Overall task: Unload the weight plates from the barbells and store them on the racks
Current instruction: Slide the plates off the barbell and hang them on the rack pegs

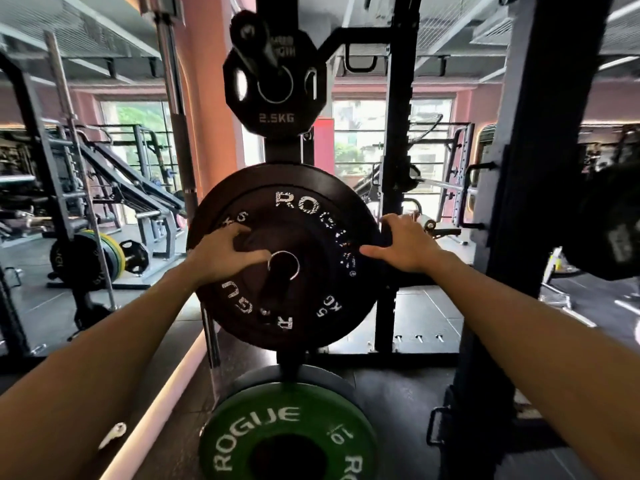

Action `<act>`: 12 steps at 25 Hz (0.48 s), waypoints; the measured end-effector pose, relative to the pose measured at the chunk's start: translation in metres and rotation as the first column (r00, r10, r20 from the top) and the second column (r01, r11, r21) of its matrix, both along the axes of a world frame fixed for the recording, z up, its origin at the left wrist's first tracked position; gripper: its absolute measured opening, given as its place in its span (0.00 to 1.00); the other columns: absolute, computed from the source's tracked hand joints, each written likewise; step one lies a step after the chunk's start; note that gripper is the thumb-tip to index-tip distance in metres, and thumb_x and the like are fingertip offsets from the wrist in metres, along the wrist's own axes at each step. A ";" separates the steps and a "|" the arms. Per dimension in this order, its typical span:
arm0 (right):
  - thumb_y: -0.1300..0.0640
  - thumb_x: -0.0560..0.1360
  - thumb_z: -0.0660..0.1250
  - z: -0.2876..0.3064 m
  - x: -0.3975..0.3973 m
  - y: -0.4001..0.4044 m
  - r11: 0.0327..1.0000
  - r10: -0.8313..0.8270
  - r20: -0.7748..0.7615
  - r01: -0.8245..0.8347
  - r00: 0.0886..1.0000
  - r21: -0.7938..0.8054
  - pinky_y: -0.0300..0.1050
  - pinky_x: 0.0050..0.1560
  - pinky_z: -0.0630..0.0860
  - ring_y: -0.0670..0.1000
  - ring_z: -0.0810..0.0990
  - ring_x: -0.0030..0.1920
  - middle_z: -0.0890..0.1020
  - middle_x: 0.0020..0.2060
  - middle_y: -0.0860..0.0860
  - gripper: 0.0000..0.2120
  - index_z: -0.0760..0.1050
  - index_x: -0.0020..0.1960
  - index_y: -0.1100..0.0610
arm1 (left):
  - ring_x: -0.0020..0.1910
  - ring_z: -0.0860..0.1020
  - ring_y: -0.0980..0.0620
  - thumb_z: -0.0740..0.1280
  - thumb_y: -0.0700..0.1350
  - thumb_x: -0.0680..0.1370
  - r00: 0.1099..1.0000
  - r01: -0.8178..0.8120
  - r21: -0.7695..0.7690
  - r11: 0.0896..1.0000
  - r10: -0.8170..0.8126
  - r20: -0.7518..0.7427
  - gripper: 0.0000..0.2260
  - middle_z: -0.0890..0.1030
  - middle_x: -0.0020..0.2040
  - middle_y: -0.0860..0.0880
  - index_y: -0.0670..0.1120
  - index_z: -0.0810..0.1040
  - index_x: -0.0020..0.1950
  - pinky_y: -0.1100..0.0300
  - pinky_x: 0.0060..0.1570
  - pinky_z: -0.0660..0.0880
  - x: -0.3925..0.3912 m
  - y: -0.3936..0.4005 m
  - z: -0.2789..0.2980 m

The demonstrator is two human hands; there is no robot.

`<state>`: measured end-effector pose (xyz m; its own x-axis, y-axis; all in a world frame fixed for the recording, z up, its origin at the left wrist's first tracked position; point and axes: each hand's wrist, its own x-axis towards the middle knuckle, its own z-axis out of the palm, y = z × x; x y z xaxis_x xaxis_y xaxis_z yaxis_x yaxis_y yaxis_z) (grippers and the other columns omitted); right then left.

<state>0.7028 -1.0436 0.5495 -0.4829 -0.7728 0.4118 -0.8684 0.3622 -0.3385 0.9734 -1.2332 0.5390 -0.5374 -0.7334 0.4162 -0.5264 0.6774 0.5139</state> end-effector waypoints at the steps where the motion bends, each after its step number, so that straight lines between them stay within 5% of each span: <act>1: 0.28 0.63 0.67 0.002 -0.003 0.014 0.999 0.008 -0.037 -0.007 0.999 0.035 0.59 0.65 0.71 0.59 0.72 0.66 0.71 0.66 0.56 0.43 0.65 0.71 0.50 | 0.64 0.74 0.48 0.74 0.63 0.67 1.000 -0.003 0.026 1.000 0.003 0.001 0.31 0.76 0.65 0.49 0.53 0.73 0.66 0.56 0.63 0.67 -0.004 0.017 -0.001; 12: 0.30 0.66 0.68 0.025 -0.005 0.167 0.991 0.113 -0.066 -0.107 0.991 0.076 0.63 0.69 0.65 0.58 0.67 0.71 0.66 0.72 0.55 0.44 0.59 0.75 0.49 | 0.66 0.72 0.50 0.70 0.70 0.64 0.994 -0.012 -0.035 0.999 0.016 0.111 0.37 0.73 0.68 0.51 0.57 0.69 0.69 0.48 0.68 0.65 -0.018 0.213 0.032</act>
